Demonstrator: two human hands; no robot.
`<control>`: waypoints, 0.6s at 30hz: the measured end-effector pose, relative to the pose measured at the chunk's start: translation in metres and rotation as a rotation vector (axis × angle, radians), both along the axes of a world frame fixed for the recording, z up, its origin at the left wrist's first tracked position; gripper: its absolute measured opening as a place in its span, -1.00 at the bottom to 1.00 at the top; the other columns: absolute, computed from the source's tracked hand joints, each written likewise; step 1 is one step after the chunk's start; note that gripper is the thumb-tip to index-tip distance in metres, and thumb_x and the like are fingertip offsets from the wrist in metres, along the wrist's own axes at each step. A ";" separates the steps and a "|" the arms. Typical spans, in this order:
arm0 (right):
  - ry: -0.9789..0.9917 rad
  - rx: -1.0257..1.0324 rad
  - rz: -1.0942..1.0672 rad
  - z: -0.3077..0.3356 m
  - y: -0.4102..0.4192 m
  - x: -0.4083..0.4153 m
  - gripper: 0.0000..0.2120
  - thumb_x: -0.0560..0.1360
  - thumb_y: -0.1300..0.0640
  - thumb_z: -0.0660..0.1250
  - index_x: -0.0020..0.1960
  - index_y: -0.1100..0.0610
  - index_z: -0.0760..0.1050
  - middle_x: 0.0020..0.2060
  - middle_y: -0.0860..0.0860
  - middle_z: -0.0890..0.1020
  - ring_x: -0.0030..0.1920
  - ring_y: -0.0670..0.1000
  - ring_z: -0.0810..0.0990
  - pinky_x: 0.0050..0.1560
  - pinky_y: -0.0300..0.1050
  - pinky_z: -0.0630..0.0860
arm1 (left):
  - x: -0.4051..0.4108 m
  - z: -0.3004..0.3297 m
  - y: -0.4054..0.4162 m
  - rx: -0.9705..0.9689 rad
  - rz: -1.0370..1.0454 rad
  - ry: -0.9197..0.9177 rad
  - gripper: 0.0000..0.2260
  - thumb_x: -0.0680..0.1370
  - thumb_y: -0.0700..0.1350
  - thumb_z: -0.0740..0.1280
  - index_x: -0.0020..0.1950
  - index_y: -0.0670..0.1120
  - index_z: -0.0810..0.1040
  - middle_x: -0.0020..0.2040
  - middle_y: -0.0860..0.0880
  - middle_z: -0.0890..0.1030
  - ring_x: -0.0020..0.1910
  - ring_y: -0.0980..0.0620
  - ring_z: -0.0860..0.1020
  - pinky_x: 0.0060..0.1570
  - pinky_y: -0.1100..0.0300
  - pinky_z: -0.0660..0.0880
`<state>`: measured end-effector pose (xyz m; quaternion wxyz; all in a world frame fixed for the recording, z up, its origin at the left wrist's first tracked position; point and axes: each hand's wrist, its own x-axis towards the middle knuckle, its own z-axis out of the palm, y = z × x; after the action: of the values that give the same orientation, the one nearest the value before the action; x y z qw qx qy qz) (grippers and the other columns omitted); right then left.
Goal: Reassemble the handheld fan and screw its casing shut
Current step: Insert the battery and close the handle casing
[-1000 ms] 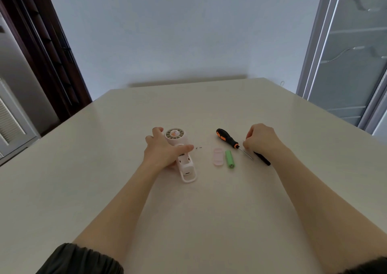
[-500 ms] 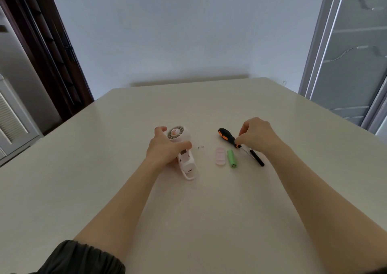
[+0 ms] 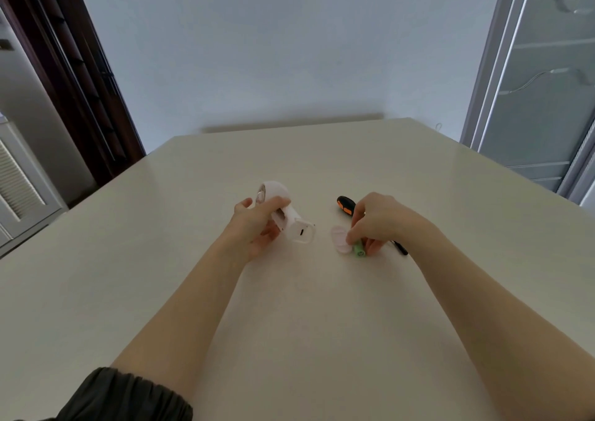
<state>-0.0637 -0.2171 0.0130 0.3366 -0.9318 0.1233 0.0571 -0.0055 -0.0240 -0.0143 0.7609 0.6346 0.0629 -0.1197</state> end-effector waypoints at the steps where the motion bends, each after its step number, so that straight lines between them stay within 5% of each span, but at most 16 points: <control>1: -0.008 0.005 -0.003 0.000 0.000 0.000 -0.71 0.37 0.29 0.41 0.07 0.34 0.52 -0.21 0.20 0.62 -0.27 0.15 0.64 -0.04 -0.05 0.63 | 0.000 0.001 0.000 -0.028 -0.015 0.005 -0.39 0.44 -0.16 0.45 0.43 -0.13 0.27 0.15 -0.16 0.54 -0.07 -0.06 0.56 -0.22 0.18 0.51; 4: -0.029 -0.010 -0.006 -0.001 0.000 -0.001 -0.75 0.35 0.30 0.39 0.03 0.32 0.53 -0.21 0.19 0.61 -0.27 0.15 0.63 -0.01 -0.03 0.63 | 0.000 0.001 -0.002 -0.106 -0.061 -0.003 -0.80 0.48 -0.18 0.40 0.07 -0.11 0.48 -0.01 -0.13 0.60 -0.09 -0.01 0.57 -0.14 0.14 0.53; 6: -0.028 -0.026 0.002 -0.002 0.001 -0.001 -0.74 0.32 0.29 0.43 0.00 0.31 0.55 -0.20 0.18 0.61 -0.27 0.15 0.63 -0.01 -0.01 0.63 | -0.001 0.002 -0.003 -0.168 -0.064 -0.011 -0.86 0.50 -0.21 0.38 0.02 -0.08 0.49 -0.06 -0.09 0.63 -0.09 0.06 0.61 -0.25 0.17 0.58; 9: -0.040 -0.034 -0.003 -0.005 0.004 0.001 -0.71 0.29 0.30 0.45 -0.01 0.33 0.54 -0.18 0.18 0.61 -0.25 0.16 0.63 0.00 0.07 0.62 | -0.002 0.003 -0.004 -0.209 -0.034 -0.020 -0.74 0.51 -0.21 0.37 0.19 -0.11 0.47 -0.14 -0.04 0.59 -0.18 0.13 0.59 -0.44 0.28 0.53; 13: -0.171 0.013 -0.068 -0.011 0.001 0.007 -0.71 0.31 0.28 0.38 0.02 0.35 0.52 -0.26 0.13 0.55 -0.34 0.10 0.53 -0.01 0.07 0.60 | -0.002 -0.001 -0.005 -0.261 -0.028 0.007 -0.48 0.50 -0.28 0.38 0.42 -0.14 0.27 -0.17 -0.10 0.52 -0.31 0.04 0.54 -0.39 0.20 0.56; 18: -0.427 0.413 -0.146 -0.003 0.004 0.007 -0.90 0.34 0.27 0.39 -0.15 0.22 0.54 -0.35 0.11 0.61 -0.49 -0.03 0.56 -0.47 -0.27 0.49 | -0.009 0.001 -0.013 -0.391 -0.036 0.038 -0.45 0.51 -0.30 0.36 0.40 -0.01 0.22 -0.17 -0.16 0.49 -0.38 -0.01 0.51 -0.40 0.15 0.57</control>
<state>-0.0564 -0.2128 0.0098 0.5404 -0.8233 0.1020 -0.1404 -0.0149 -0.0368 -0.0135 0.8661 0.4734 0.0414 -0.1553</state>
